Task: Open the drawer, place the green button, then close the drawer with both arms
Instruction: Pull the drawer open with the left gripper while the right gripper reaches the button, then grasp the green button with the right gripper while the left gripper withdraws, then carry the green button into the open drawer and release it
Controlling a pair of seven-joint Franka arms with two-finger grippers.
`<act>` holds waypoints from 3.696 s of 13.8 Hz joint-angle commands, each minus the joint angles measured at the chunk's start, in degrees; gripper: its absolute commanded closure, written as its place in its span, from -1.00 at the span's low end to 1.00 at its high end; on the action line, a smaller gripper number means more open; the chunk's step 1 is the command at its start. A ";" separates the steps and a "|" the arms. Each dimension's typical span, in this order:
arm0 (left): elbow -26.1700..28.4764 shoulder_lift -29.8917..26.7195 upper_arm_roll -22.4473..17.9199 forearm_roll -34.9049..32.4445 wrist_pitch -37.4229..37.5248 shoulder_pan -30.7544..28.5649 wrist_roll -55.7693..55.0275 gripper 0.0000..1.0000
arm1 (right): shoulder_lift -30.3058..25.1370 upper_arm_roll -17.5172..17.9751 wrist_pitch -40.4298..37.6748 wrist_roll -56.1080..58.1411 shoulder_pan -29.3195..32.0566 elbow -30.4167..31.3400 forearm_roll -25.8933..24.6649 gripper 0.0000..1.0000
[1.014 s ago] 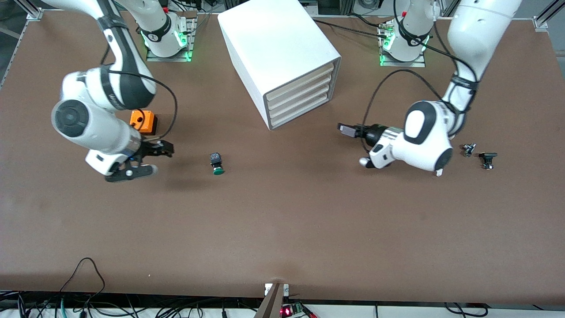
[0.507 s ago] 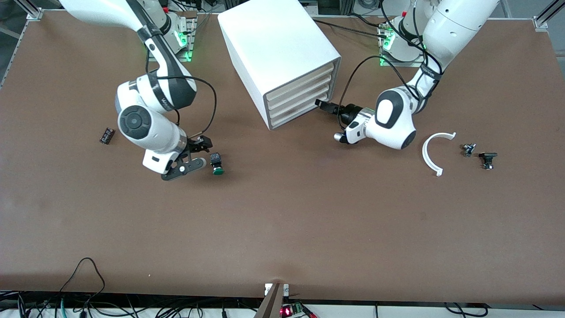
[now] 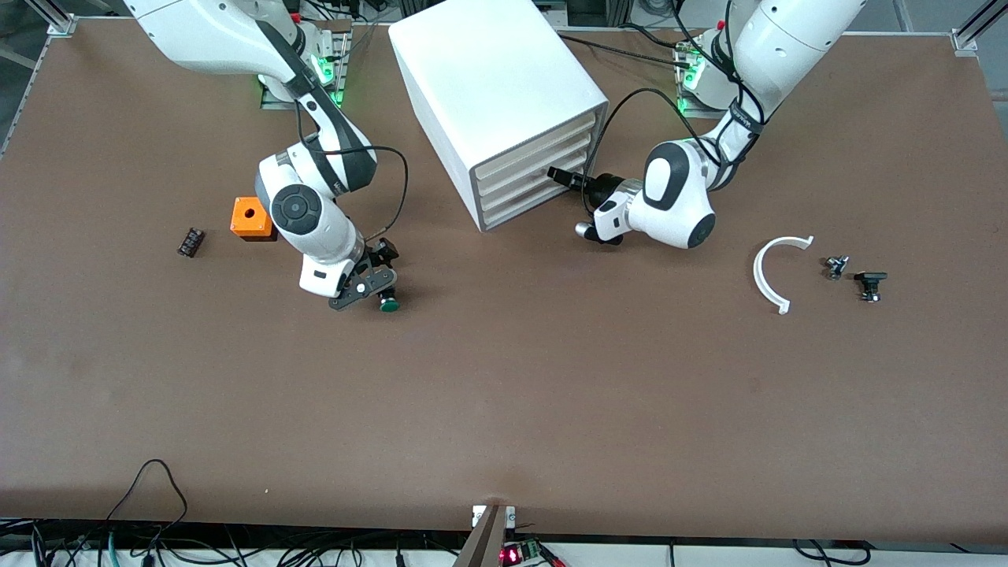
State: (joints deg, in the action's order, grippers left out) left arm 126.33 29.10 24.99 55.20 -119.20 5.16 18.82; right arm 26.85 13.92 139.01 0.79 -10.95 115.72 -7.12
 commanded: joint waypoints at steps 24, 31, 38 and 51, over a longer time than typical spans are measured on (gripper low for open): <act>-3.19 -25.90 -10.45 -18.47 -13.11 -13.78 0.69 -1.00 | 2.78 0.23 3.29 -10.55 -0.03 -5.84 -0.27 0.49; -24.98 -32.87 -15.32 -54.99 21.96 -13.43 -4.74 -1.00 | 0.31 5.40 -1.55 7.44 -0.21 -17.62 -0.88 0.49; -27.89 -32.00 -22.44 -55.21 26.47 -11.93 -12.49 -1.00 | 1.54 11.30 -2.16 29.71 -8.89 -23.60 -1.67 0.50; -29.56 -32.09 -20.94 -55.03 26.83 -10.79 -12.76 -1.00 | 13.76 11.13 -21.05 37.24 -25.08 -35.47 -22.15 0.52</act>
State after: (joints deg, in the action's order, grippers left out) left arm 98.40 -3.67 3.83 -0.65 -93.05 -5.61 6.63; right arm 40.12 25.34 121.66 34.09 -34.19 82.40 -28.42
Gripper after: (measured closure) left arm 0.000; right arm 0.595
